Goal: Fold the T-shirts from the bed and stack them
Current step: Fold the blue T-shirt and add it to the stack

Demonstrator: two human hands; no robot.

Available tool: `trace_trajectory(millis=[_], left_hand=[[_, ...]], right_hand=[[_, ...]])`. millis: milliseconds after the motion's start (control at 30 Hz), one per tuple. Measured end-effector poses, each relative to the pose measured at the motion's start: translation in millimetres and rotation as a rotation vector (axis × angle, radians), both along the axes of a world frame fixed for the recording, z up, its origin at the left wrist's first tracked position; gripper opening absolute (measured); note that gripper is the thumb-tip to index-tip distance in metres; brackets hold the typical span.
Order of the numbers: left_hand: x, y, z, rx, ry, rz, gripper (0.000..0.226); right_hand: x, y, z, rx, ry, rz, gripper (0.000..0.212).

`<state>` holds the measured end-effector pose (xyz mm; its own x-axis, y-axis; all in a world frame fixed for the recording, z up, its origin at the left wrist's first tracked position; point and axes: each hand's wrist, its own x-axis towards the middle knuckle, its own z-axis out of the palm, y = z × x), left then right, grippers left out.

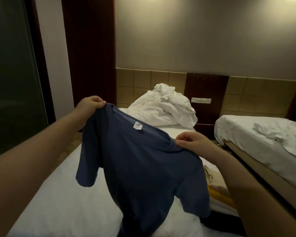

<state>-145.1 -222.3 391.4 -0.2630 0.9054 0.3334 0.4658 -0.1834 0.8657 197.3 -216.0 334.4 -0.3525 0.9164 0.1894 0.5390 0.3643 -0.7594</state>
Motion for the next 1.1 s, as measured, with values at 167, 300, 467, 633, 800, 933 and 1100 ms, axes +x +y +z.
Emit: trace_trajectory(millis=[167,300,467,633,800,933,1100], left_hand=[[-4,-21,15,-0.015,0.113,-0.097,0.019],[-12,-39,26,-0.109,0.254,-0.188,0.008],[-18,-58,25,-0.328,0.438,-0.304,0.009],[-11,-68,28,-0.188,0.223,-0.348,0.015],[5,-63,62,0.079,-0.252,-0.34,0.022],[15,-55,77,0.033,-0.168,-0.326,0.02],[14,-46,89,0.194,-0.213,-0.183,0.016]], right_hand=[[-4,-11,13,0.243,-0.115,-0.065,0.007],[-7,-17,16,0.22,0.243,-0.16,0.011],[-9,-14,25,0.098,0.287,-0.189,0.014],[-14,-10,45,0.223,0.268,-0.299,0.021],[-15,-6,117,0.458,0.256,-0.28,0.024],[-15,4,161,0.68,0.16,-0.319,0.02],[-8,10,177,0.758,0.114,-0.336,0.022]])
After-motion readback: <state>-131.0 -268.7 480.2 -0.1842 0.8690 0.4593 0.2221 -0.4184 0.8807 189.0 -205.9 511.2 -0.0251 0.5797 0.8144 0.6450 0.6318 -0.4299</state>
